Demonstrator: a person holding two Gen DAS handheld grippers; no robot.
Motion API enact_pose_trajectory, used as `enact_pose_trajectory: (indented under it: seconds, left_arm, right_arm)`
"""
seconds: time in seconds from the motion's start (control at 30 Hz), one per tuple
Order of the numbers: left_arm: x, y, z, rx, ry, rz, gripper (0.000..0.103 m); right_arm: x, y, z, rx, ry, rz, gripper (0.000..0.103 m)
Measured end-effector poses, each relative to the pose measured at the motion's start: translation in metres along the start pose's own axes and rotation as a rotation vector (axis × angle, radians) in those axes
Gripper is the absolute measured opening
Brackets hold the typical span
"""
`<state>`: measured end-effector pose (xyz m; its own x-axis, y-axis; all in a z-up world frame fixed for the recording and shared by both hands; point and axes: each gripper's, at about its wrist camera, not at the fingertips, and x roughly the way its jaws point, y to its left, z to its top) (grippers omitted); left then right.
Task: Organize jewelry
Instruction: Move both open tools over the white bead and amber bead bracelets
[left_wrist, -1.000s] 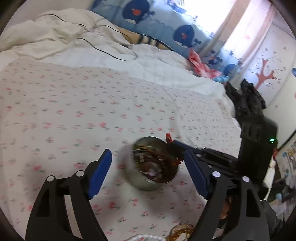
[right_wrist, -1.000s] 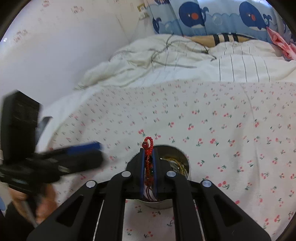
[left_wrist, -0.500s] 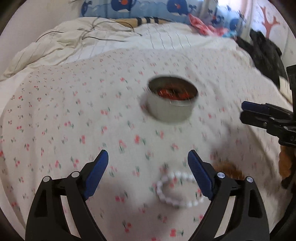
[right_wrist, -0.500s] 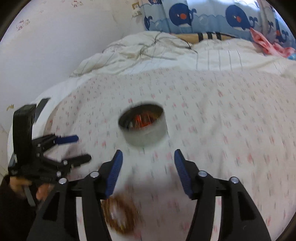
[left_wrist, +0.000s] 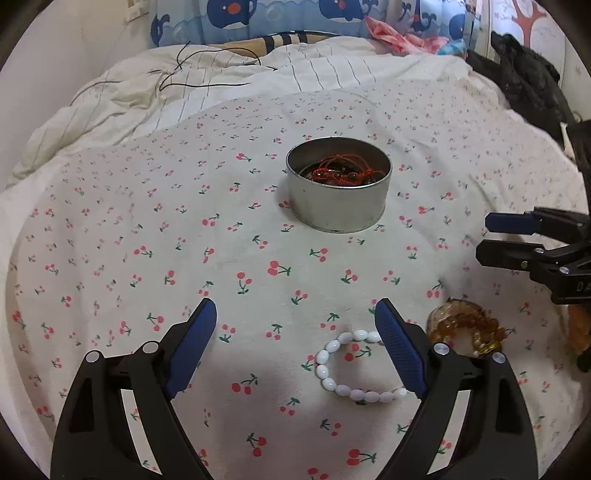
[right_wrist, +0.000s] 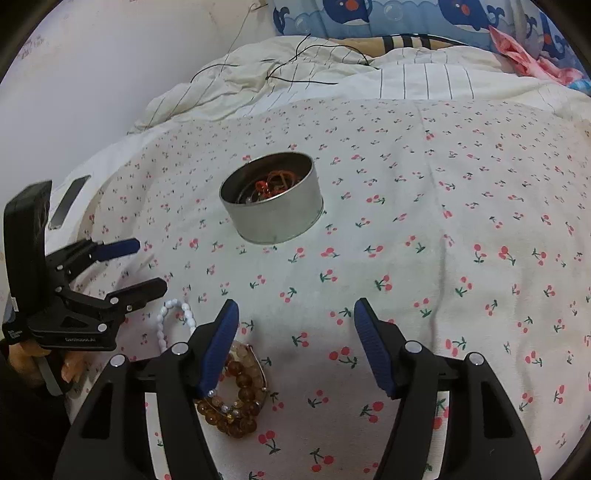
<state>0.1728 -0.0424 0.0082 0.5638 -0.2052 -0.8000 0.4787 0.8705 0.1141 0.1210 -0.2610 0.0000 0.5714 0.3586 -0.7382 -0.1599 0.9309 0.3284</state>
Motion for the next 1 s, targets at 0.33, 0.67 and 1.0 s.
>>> enact_pose_trajectory:
  seconds: [0.33, 0.67, 1.0]
  left_arm:
    - [-0.001, -0.006, 0.000, 0.043, -0.009, 0.039, 0.085]
    - [-0.001, -0.012, 0.000, 0.074, -0.014, 0.056, 0.086]
    - [-0.002, -0.015, -0.002, 0.097, -0.015, 0.059, 0.087]
  right_arm:
    - [0.005, -0.001, -0.003, -0.006, 0.020, -0.009, 0.065]
    - [0.007, -0.001, -0.004, -0.008, 0.031, -0.009, 0.066]
    - [0.008, 0.001, -0.005, -0.029, 0.053, 0.006, 0.067]
